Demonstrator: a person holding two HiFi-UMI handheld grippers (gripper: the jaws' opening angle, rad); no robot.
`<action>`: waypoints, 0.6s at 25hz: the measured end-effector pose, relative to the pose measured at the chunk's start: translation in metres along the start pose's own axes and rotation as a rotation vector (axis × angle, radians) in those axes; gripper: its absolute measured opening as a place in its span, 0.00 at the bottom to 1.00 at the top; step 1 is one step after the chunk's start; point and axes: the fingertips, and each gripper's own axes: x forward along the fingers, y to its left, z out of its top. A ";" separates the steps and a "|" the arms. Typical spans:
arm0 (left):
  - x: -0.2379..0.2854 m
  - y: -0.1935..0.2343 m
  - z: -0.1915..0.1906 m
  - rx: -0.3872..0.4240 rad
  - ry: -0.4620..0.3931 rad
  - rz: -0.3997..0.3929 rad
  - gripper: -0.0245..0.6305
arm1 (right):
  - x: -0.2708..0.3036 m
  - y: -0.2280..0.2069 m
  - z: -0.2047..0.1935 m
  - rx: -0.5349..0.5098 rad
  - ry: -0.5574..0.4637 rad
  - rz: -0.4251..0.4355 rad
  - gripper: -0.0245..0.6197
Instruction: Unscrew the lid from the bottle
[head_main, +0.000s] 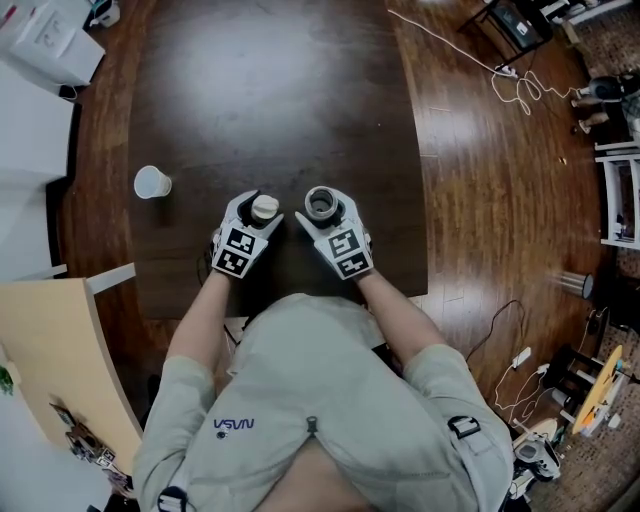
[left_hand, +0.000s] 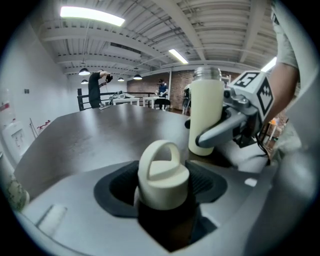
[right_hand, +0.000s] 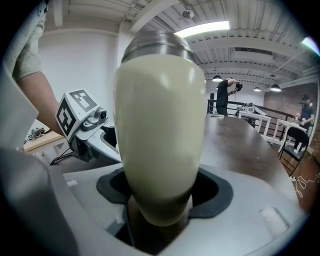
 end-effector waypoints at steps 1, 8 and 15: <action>0.001 0.000 -0.002 0.007 0.011 0.000 0.50 | 0.000 0.000 0.000 -0.002 -0.002 0.002 0.51; 0.012 -0.007 -0.019 0.021 0.096 -0.022 0.50 | -0.006 0.005 -0.008 -0.038 0.002 -0.004 0.51; 0.007 -0.003 -0.006 -0.013 0.067 -0.035 0.53 | -0.003 0.001 -0.014 -0.012 0.023 0.020 0.55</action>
